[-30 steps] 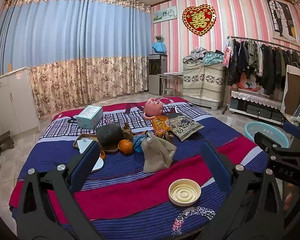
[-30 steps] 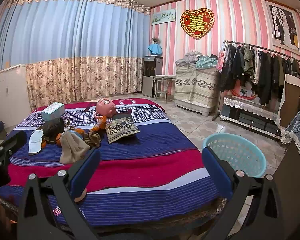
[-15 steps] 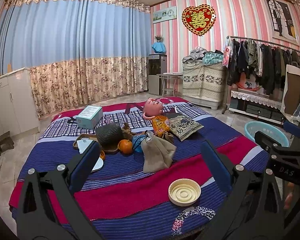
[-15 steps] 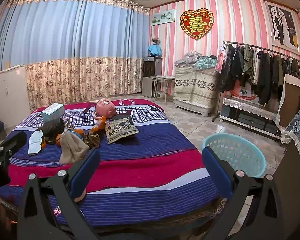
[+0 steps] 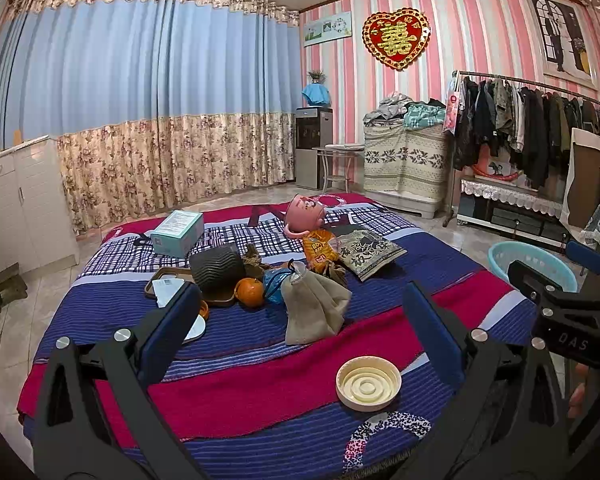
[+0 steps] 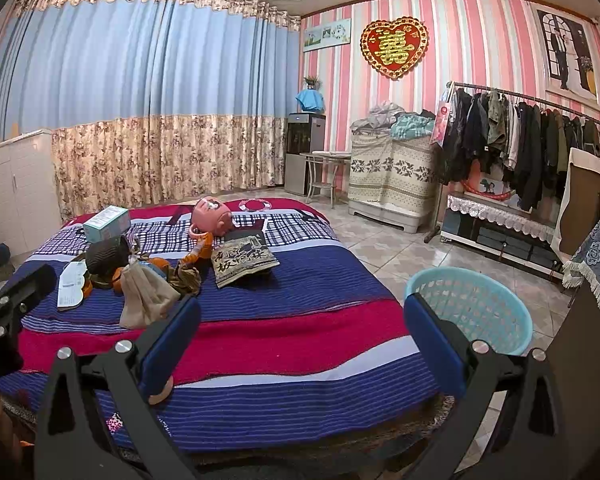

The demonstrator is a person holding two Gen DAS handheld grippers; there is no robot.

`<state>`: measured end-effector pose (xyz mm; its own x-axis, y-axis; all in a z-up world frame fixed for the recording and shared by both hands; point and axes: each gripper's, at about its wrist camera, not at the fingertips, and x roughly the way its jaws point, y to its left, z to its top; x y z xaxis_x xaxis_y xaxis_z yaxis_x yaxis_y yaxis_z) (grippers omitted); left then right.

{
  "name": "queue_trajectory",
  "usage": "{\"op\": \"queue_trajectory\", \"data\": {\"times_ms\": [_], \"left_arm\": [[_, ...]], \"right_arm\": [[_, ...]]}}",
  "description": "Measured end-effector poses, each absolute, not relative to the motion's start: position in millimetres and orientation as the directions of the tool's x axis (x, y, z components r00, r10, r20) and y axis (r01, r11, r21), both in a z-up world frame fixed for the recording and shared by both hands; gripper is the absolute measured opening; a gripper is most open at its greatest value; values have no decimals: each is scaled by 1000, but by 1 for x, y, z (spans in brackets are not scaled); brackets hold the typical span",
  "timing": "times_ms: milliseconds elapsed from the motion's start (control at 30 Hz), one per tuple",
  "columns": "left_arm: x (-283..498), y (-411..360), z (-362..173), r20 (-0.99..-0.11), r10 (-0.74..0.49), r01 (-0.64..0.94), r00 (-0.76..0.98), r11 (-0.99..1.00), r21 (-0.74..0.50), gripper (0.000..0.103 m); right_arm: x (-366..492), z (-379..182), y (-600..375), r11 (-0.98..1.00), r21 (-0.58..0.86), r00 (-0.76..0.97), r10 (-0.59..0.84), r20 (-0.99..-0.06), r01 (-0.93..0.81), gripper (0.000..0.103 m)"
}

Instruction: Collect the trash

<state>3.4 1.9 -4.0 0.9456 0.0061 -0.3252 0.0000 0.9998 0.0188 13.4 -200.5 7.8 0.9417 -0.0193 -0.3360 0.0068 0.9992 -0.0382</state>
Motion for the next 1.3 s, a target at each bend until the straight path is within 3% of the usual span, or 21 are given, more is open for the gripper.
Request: {"op": "queue_trajectory", "data": {"times_ms": [1300], "left_arm": [[3, -1, -7, -331, 7, -1, 944, 1000, 20, 98]], "right_arm": [[15, 7, -198, 999, -35, 942, -18, -334, 7, 99]]}}
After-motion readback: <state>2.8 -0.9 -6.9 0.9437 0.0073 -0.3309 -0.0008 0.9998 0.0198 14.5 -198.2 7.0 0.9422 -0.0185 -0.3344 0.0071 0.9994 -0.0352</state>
